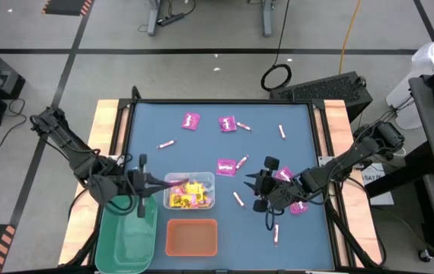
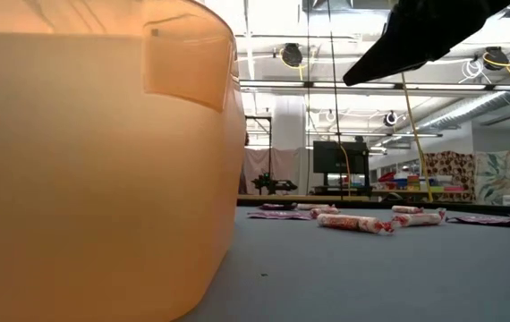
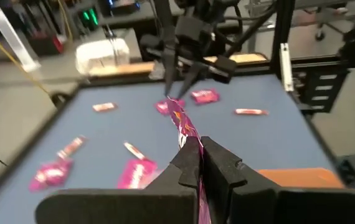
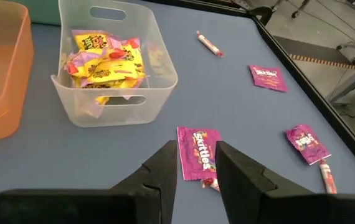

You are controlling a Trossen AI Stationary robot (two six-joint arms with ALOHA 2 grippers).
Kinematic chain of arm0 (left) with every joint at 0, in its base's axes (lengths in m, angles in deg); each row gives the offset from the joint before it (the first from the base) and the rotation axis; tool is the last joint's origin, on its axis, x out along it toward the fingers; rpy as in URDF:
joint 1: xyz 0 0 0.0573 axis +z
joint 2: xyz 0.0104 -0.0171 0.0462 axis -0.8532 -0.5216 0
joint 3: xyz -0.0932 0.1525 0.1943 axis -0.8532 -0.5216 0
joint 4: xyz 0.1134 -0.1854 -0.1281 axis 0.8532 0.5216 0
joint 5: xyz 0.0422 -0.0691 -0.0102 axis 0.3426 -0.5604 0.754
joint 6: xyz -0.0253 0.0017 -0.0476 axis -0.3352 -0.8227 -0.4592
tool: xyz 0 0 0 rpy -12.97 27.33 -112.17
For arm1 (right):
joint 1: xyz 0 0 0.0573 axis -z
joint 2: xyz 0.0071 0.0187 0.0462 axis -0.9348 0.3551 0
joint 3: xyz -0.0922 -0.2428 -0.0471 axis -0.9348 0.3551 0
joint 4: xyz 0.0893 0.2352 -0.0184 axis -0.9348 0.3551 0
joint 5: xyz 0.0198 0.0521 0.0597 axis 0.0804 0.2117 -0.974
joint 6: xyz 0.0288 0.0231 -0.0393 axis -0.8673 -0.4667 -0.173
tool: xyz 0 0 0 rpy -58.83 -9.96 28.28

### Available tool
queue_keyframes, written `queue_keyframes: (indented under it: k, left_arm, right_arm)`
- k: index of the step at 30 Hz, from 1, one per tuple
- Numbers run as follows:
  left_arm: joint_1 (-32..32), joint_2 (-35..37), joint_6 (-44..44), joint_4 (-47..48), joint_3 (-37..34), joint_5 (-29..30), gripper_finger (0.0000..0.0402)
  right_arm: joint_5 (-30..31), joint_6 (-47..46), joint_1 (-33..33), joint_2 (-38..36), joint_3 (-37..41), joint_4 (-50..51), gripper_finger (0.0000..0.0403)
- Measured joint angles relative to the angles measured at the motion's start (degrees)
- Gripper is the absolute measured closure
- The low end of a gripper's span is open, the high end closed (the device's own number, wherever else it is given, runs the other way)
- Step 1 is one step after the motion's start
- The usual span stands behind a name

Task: Sort candy
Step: Put the purple candy pack into the green bin

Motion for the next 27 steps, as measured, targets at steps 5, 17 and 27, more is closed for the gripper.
queue_keyframes:
  k: [5,17,27]
  left_arm:
    - [0.0,0.0,-11.1,5.5,0.0,-2.9,0.0393]
    - [0.0,0.0,-25.2,17.0,0.0,-21.3,0.0393]
    - [-2.8,0.0,-36.2,31.3,0.0,-30.5,0.0393]
  right_arm:
    - [0.0,-0.6,0.0,0.0,0.0,-0.1,0.0303]
    - [0.0,-0.6,0.0,0.0,0.0,-0.2,0.0303]
    - [0.0,-0.6,0.0,0.0,0.0,-0.2,0.0303]
